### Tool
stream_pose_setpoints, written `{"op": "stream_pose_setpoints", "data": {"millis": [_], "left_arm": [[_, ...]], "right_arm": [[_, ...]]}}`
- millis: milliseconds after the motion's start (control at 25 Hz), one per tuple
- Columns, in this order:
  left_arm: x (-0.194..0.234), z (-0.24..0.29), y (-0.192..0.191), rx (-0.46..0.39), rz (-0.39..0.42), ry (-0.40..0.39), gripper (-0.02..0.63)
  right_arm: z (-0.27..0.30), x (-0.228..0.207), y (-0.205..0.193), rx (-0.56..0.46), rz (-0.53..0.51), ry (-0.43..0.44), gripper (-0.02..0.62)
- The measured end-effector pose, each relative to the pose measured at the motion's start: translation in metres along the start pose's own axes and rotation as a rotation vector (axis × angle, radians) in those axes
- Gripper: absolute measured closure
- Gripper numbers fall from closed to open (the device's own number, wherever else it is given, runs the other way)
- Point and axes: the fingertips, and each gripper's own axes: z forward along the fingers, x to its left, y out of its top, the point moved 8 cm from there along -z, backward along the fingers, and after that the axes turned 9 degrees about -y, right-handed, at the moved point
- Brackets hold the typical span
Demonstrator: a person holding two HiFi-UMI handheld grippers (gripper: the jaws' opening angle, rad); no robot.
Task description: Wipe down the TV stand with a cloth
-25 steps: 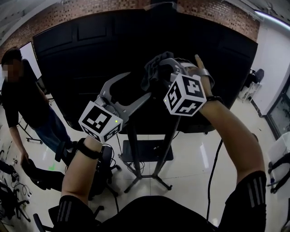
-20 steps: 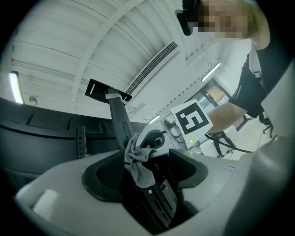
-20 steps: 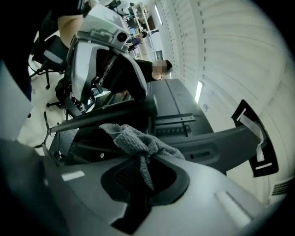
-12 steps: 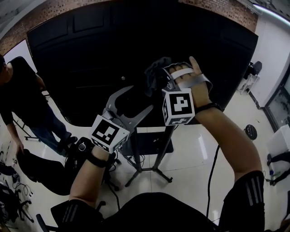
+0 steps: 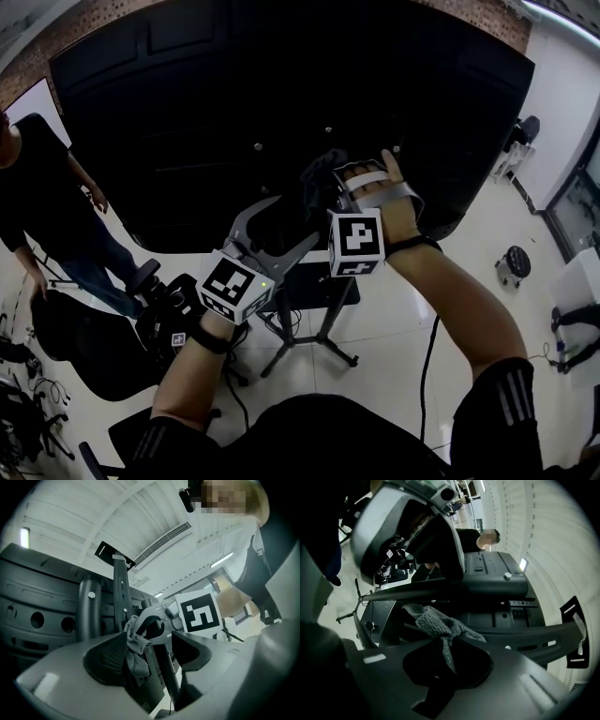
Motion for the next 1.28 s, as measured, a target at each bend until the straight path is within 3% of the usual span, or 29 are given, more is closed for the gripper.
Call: {"op": "stream_pose_setpoints", "data": {"millis": [360, 920, 1280], "left_arm": [[-0.010, -0.005, -0.036, 0.034, -0.082, -0.010, 0.280], [-0.017, -0.010, -0.084, 0.100, -0.177, 0.008, 0.279], [-0.021, -0.007, -0.060, 0.064, -0.128, 0.011, 0.280]], "right_arm": [[0.007, 0.054, 0.004, 0.041, 0.116, 0.108, 0.565], [0.016, 0.119, 0.007, 0.055, 0.155, 0.211, 0.565], [-0.028, 0.083, 0.012, -0.113, 0.364, 0.113, 0.565]]}}
